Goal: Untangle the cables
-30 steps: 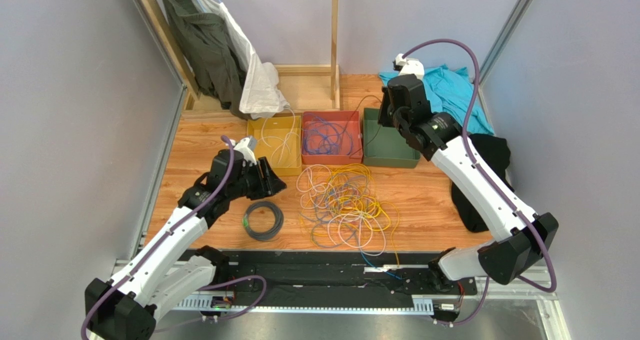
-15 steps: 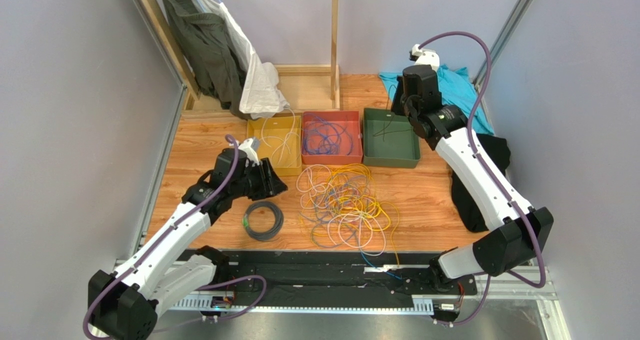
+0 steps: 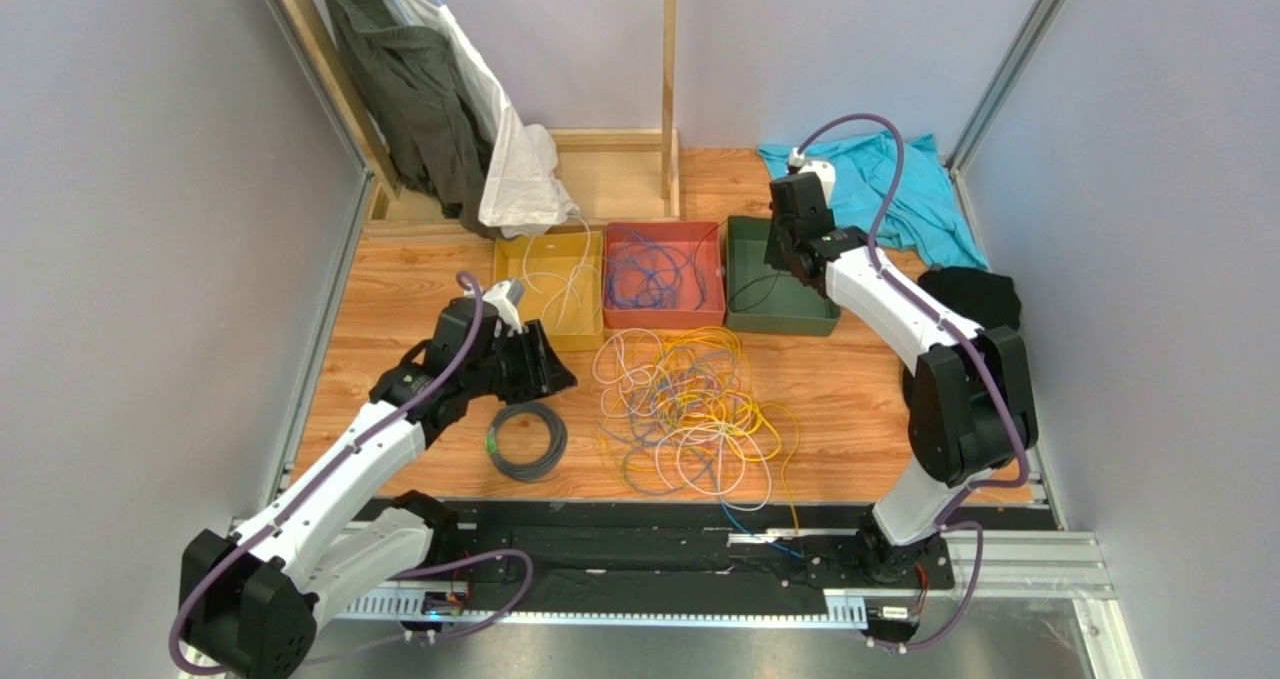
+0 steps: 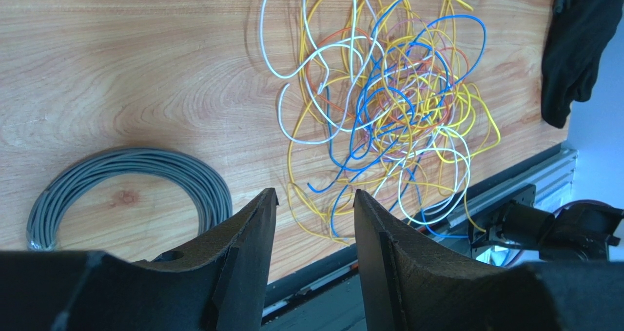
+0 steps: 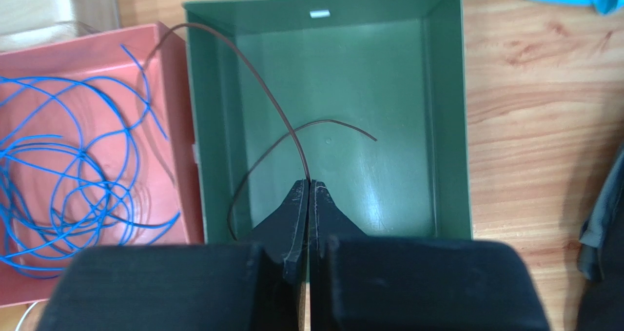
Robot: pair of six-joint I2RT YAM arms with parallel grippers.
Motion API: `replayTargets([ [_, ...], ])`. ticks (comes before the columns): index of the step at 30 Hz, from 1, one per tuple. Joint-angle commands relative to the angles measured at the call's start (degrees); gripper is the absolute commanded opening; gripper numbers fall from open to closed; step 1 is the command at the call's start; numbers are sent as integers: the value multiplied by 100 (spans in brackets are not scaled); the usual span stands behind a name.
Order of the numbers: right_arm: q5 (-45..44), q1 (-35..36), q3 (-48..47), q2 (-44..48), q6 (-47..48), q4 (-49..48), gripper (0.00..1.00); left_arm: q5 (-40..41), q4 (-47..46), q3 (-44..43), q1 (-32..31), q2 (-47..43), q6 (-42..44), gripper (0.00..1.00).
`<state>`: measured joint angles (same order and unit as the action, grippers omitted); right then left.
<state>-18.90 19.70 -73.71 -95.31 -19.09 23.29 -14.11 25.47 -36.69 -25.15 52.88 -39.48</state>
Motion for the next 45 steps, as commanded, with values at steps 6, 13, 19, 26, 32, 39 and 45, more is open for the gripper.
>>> replayTargets([
  [6, 149, -133, 138, 880, -209, -527, 0, -109, -192, 21, -34, 82, 125, 52],
  [13, -26, -142, 6, 1295, -77, -387, 0, -180, -253, 4, -34, 152, 125, 52],
  [19, -149, -221, 225, 1252, -121, -369, 0, -206, -236, -32, -34, 179, 169, 52],
  [26, -62, -327, 463, 603, -95, -448, 0, -215, -192, -84, -34, 310, 239, 52],
  [32, 211, -301, 524, 293, -314, -88, 21, -285, -288, -40, -34, 337, 222, 52],
  [39, -70, -108, 630, 1259, -490, 43, 62, -250, -332, -5, -34, 188, 187, 52],
  [45, 43, 953, 1138, 2174, -648, 325, 62, -285, -490, 56, -34, 161, 117, 52],
])
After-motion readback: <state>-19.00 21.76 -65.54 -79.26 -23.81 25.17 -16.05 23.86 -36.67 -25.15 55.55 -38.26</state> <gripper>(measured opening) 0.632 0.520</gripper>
